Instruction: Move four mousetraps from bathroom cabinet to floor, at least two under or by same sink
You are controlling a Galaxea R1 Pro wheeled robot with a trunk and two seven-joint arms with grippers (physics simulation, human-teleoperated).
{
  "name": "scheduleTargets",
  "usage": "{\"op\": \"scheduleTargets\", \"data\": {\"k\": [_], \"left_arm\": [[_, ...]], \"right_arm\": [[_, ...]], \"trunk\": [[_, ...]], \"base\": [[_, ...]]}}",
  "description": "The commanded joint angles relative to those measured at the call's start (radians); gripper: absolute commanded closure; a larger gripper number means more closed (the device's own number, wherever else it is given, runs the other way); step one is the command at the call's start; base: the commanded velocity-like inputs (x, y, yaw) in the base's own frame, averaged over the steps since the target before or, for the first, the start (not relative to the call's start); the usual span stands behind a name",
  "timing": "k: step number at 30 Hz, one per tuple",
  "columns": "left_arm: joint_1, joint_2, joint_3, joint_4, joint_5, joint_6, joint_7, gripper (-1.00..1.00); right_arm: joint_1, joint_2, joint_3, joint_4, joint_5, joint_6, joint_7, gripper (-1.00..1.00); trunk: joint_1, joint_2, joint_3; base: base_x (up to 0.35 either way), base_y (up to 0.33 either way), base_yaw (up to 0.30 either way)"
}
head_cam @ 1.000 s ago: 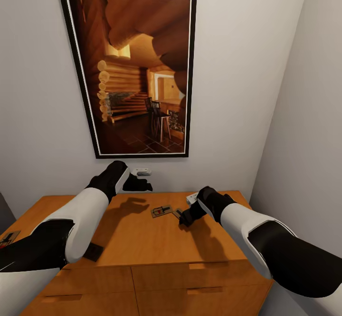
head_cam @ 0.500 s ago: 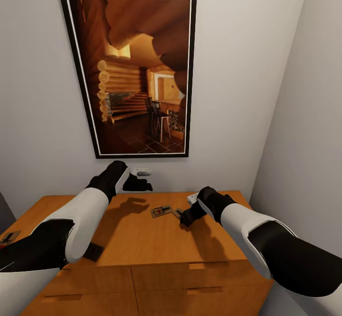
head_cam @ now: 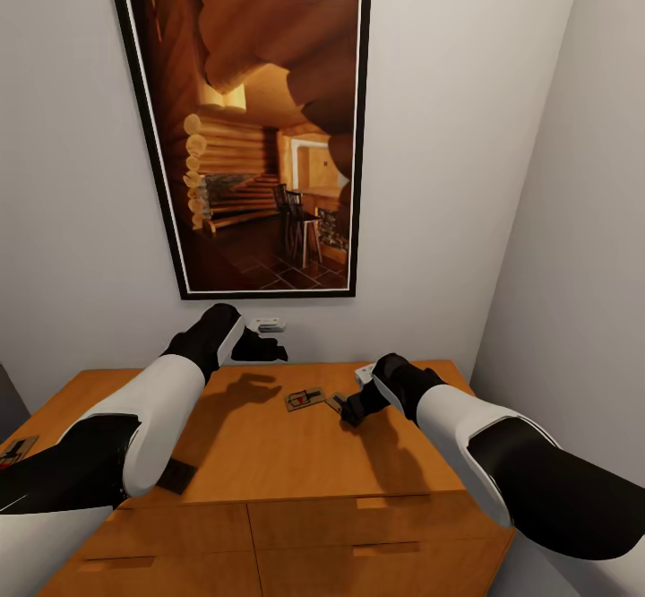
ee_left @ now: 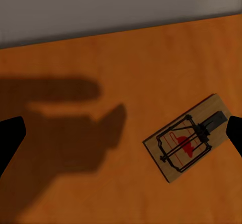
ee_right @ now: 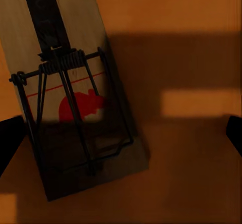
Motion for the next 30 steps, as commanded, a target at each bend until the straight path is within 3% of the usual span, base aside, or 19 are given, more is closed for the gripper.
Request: {"op": "scheduleTargets", "data": {"k": [1, 21, 22, 30], "left_arm": [[-0.001, 0.000, 0.002, -0.001, -0.007, 0.004, -0.005, -1.00], [-0.001, 0.000, 0.002, -0.001, -0.007, 0.004, -0.007, -1.00], [-0.001, 0.000, 0.002, -0.001, -0.007, 0.004, -0.007, -1.00], [-0.001, 0.000, 0.002, -0.001, -0.007, 0.004, -0.007, -1.00]], "right_arm": [[0.000, 0.000, 0.031, 0.027, 0.022, 0.000, 0.002, -1.00], [0.000, 0.000, 0.032, 0.029, 0.023, -0.001, 0.000, -1.00], [0.000, 0.000, 0.032, 0.029, 0.023, -0.001, 0.000, 1.00], [0.015, 0.000, 0.033, 0.029, 0.023, -0.001, 0.001, 1.00]], "trunk": [[0.000, -0.001, -0.002], [0.000, -0.001, -0.002], [0.000, -0.001, -0.002], [0.000, -0.001, -0.002]], "base": [[0.000, 0.000, 0.000], [0.000, 0.000, 0.000], [0.000, 0.000, 0.000], [0.000, 0.000, 0.000]]}}
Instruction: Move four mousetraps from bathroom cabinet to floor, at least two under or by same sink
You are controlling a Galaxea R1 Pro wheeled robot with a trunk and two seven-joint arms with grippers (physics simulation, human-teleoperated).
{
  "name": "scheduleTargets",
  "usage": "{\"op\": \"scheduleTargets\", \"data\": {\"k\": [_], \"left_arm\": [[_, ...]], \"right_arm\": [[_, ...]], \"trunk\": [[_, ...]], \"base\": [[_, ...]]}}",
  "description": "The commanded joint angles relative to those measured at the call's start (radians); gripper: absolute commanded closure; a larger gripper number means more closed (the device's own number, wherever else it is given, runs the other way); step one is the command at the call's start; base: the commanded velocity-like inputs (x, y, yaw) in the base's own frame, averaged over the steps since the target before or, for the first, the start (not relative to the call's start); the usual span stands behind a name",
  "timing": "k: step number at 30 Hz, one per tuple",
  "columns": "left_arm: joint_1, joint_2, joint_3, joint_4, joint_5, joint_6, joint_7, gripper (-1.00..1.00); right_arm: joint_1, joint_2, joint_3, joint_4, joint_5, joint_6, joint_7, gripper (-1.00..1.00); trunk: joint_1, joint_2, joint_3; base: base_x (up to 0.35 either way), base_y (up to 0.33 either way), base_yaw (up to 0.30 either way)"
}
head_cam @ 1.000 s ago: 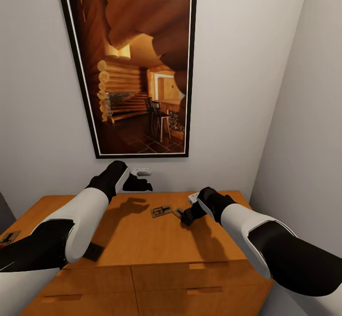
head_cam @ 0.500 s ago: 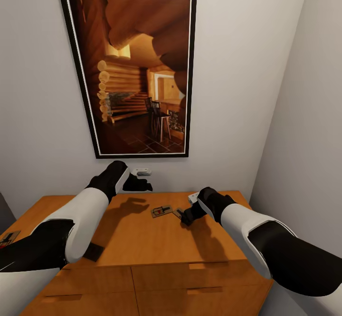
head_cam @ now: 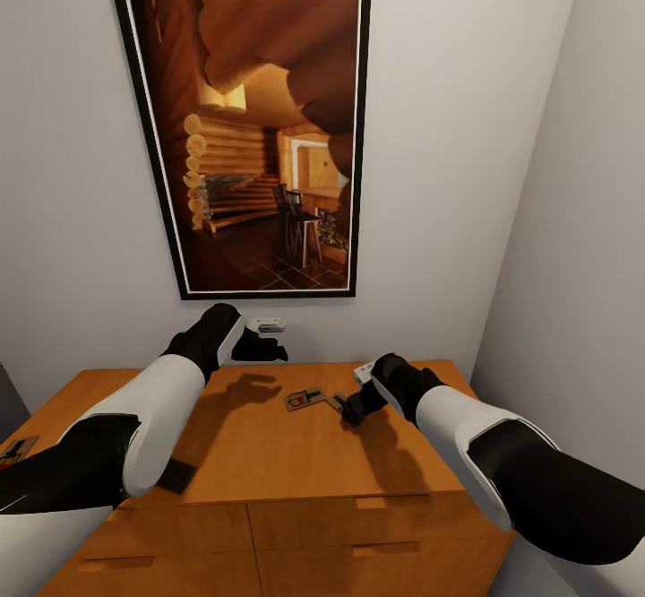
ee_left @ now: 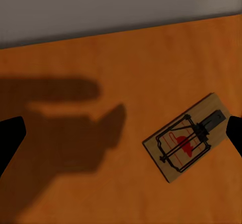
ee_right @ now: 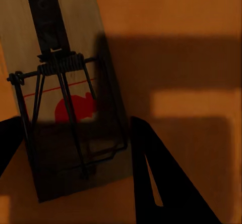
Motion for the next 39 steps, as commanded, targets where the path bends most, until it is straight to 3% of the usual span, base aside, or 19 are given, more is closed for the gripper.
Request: {"op": "scheduleTargets", "data": {"k": [1, 19, 20, 21, 27, 39], "left_arm": [[-0.001, 0.000, 0.002, -0.001, -0.007, 0.004, -0.005, -1.00], [-0.001, 0.000, 0.002, -0.001, -0.008, 0.004, -0.005, -1.00], [-0.001, 0.000, 0.002, -0.001, -0.008, 0.004, -0.004, -1.00], [-0.001, 0.000, 0.002, -0.001, -0.009, 0.004, -0.004, -1.00], [-0.001, 0.000, 0.002, -0.001, -0.008, 0.004, -0.004, -1.00], [-0.001, -0.002, 0.002, 0.000, -0.006, 0.003, -0.005, -1.00]], "right_arm": [[0.007, 0.000, 0.007, 0.054, -0.001, 0.004, 0.002, 1.00], [0.007, 0.000, 0.003, 0.046, 0.002, 0.022, 0.008, 1.00], [0.006, -0.046, -0.185, -0.344, 0.005, 0.382, 0.020, 1.00], [0.006, -0.052, -0.210, -0.361, 0.007, 0.382, 0.019, 1.00], [0.006, -0.074, -0.248, -0.388, 0.010, 0.382, 0.019, 1.00], [0.006, -0.081, -0.256, -0.392, 0.010, 0.382, 0.019, 1.00]], "trunk": [[0.000, -0.001, -0.002], [0.000, -0.001, -0.002], [0.000, -0.001, -0.002], [0.000, -0.001, -0.002], [0.000, -0.001, -0.002], [0.000, -0.001, -0.002]], "base": [[0.000, 0.000, 0.000], [0.000, 0.000, 0.000], [0.000, 0.000, 0.000], [0.000, 0.000, 0.000], [0.000, 0.000, 0.000], [0.000, 0.000, 0.000]]}}
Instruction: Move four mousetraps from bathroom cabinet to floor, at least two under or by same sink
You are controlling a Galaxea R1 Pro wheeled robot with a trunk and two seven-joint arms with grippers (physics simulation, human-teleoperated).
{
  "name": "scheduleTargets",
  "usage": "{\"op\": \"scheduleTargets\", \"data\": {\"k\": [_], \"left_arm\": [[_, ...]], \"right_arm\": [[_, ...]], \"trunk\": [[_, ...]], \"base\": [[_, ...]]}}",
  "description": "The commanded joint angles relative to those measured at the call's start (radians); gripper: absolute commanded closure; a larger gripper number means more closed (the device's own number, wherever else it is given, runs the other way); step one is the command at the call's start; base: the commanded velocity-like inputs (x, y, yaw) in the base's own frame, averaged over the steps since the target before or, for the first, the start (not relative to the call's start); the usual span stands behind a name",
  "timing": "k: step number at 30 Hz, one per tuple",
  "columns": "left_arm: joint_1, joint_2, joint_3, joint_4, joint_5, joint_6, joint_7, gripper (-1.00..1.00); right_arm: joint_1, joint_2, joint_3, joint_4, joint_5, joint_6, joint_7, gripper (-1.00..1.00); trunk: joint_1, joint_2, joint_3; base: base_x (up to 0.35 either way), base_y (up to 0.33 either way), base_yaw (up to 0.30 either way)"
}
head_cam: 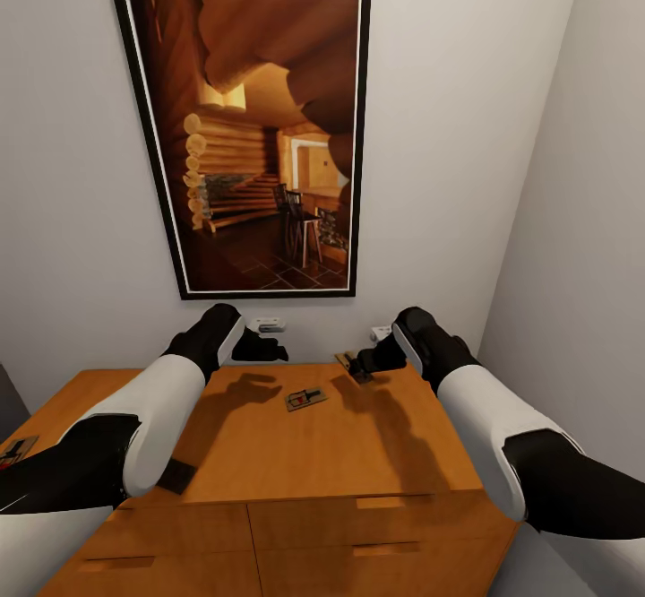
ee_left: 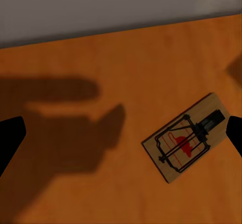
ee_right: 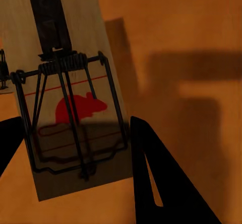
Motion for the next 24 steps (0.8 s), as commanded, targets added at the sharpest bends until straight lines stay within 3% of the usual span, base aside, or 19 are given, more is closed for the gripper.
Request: {"op": "scheduleTargets", "data": {"k": [1, 15, 24], "left_arm": [[-0.001, 0.000, 0.002, -0.001, -0.007, 0.004, -0.005, -1.00], [-0.001, 0.001, 0.002, 0.027, -0.009, 0.000, -0.004, -1.00], [-0.001, 0.001, 0.002, 0.045, -0.010, -0.017, -0.004, -1.00]], "right_arm": [[-0.001, -0.001, 0.004, -0.001, -0.001, 0.004, -0.001, 1.00], [-0.001, -0.003, 0.007, 0.012, -0.001, 0.004, -0.007, 1.00], [-0.001, -0.040, 0.009, 0.014, 0.000, 0.004, -0.009, 1.00]], "trunk": [[0.000, -0.001, -0.001], [0.000, -0.001, -0.001], [0.000, -0.001, -0.001]], "base": [[0.000, 0.000, 0.000], [0.000, 0.000, 0.000], [0.000, 0.000, 0.000]]}}
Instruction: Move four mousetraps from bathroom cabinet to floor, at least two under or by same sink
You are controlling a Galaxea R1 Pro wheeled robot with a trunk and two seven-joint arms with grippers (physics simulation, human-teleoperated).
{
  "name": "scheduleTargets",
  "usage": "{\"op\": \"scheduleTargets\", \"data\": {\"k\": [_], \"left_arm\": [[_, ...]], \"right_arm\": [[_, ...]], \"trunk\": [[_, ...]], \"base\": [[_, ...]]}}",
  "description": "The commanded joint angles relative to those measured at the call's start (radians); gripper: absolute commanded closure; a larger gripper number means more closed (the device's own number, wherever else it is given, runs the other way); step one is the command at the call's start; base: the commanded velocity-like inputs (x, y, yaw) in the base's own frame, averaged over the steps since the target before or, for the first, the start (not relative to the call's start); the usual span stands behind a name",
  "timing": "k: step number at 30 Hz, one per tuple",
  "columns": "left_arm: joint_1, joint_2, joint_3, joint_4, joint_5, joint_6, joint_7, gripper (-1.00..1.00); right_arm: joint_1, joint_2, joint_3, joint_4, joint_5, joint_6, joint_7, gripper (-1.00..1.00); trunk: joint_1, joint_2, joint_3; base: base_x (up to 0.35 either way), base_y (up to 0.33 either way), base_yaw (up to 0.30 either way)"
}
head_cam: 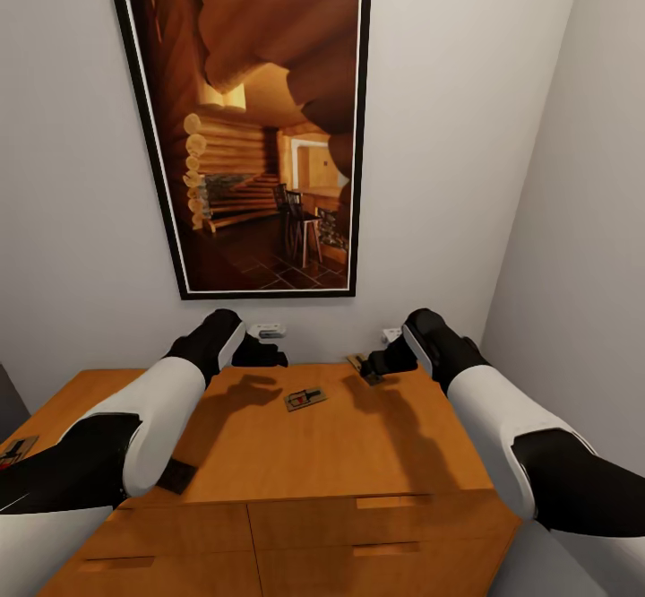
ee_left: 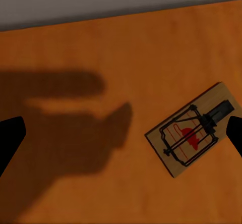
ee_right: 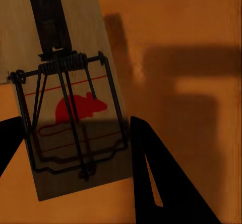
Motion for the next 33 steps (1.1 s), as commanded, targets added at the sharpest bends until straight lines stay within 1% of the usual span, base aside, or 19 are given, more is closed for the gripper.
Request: {"op": "scheduleTargets", "data": {"k": [1, 6, 11, 20, 24, 28, 33], "left_arm": [[-0.001, 0.000, 0.002, -0.001, -0.007, 0.004, -0.005, -1.00], [-0.001, 0.000, 0.002, -0.001, -0.007, 0.003, -0.004, -1.00], [-0.001, 0.000, 0.002, 0.000, -0.007, 0.003, -0.004, -1.00], [-0.001, 0.000, 0.002, -0.002, -0.006, 0.003, -0.004, -1.00], [-0.001, 0.000, 0.002, -0.001, -0.008, 0.003, -0.011, -1.00], [-0.001, -0.005, 0.002, -0.001, -0.009, 0.002, -0.020, -1.00], [-0.001, -0.011, 0.001, -0.001, -0.012, 0.003, -0.029, -1.00]], "right_arm": [[-0.001, -0.003, 0.004, -0.001, -0.002, 0.004, 0.000, 1.00], [-0.001, -0.016, 0.004, 0.000, -0.003, 0.004, 0.002, 1.00], [-0.001, -0.021, 0.004, 0.001, -0.004, 0.004, -0.001, 1.00], [-0.001, -0.022, 0.005, 0.011, -0.004, 0.004, -0.004, 1.00], [-0.001, -0.021, 0.006, 0.048, -0.002, 0.004, -0.006, 1.00], [-0.001, -0.021, 0.006, 0.086, 0.000, 0.004, -0.006, 1.00], [-0.001, -0.021, 0.006, 0.098, 0.000, 0.004, -0.006, 1.00]], "trunk": [[0.000, -0.001, -0.001], [0.000, -0.001, -0.001], [0.000, -0.001, -0.001], [0.000, -0.001, -0.001], [0.000, -0.001, -0.001], [0.000, -0.001, -0.001], [0.000, -0.001, -0.001]], "base": [[0.000, 0.000, 0.000], [0.000, 0.000, 0.000], [0.000, 0.000, 0.000], [0.000, 0.000, 0.000], [0.000, 0.000, 0.000], [0.000, 0.000, 0.000], [0.000, 0.000, 0.000]]}}
